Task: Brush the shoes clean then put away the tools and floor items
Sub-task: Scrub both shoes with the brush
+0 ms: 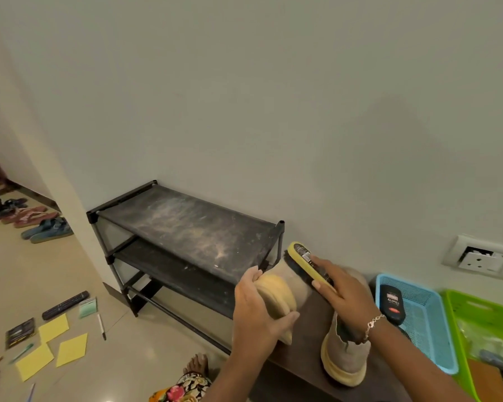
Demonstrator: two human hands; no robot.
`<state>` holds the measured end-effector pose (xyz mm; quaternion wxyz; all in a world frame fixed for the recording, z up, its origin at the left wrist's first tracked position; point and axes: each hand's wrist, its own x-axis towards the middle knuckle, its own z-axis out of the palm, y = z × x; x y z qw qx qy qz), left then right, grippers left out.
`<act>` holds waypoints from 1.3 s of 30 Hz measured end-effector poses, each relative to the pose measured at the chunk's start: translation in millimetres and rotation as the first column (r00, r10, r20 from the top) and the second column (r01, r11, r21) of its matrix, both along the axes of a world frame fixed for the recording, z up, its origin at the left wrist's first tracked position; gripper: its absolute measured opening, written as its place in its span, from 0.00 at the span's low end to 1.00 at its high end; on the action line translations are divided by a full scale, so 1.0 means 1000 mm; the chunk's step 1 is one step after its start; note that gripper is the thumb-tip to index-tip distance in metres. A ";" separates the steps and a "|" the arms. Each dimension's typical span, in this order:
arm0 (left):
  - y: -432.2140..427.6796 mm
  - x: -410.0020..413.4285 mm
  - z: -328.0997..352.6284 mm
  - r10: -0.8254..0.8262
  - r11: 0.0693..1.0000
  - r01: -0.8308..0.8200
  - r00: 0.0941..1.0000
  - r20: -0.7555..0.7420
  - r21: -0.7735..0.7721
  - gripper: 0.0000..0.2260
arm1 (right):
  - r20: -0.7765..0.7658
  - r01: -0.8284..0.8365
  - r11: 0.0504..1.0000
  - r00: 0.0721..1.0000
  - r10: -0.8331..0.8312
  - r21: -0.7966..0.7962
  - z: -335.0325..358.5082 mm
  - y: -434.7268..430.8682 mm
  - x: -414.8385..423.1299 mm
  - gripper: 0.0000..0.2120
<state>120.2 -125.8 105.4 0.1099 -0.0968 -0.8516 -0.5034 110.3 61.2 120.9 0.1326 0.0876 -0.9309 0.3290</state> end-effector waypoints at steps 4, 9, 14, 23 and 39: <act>-0.005 0.004 -0.002 0.032 0.997 -0.034 0.999 0.031 0.069 0.46 | -0.049 -0.179 0.984 0.983 0.179 -0.001 -0.005 -0.028 0.020 0.24; -0.010 0.012 -0.008 0.077 0.986 -0.085 0.995 0.059 0.145 0.47 | -0.044 -0.296 0.941 0.951 0.307 0.162 -0.001 -0.019 0.007 0.22; -0.010 0.011 -0.007 0.072 0.991 -0.077 0.996 0.047 0.107 0.46 | 0.099 -0.180 0.983 0.979 0.177 0.022 -0.005 -0.016 -0.016 0.19; -0.013 0.009 -0.011 0.096 0.992 -0.099 0.995 0.036 0.077 0.40 | 0.122 -0.350 0.935 0.932 0.342 0.053 0.006 -0.011 -0.016 0.22; -0.016 0.006 0.003 0.049 0.997 -0.055 0.993 0.108 0.053 0.48 | 0.254 -0.196 0.978 0.944 0.209 -0.076 -0.007 -0.017 -0.033 0.15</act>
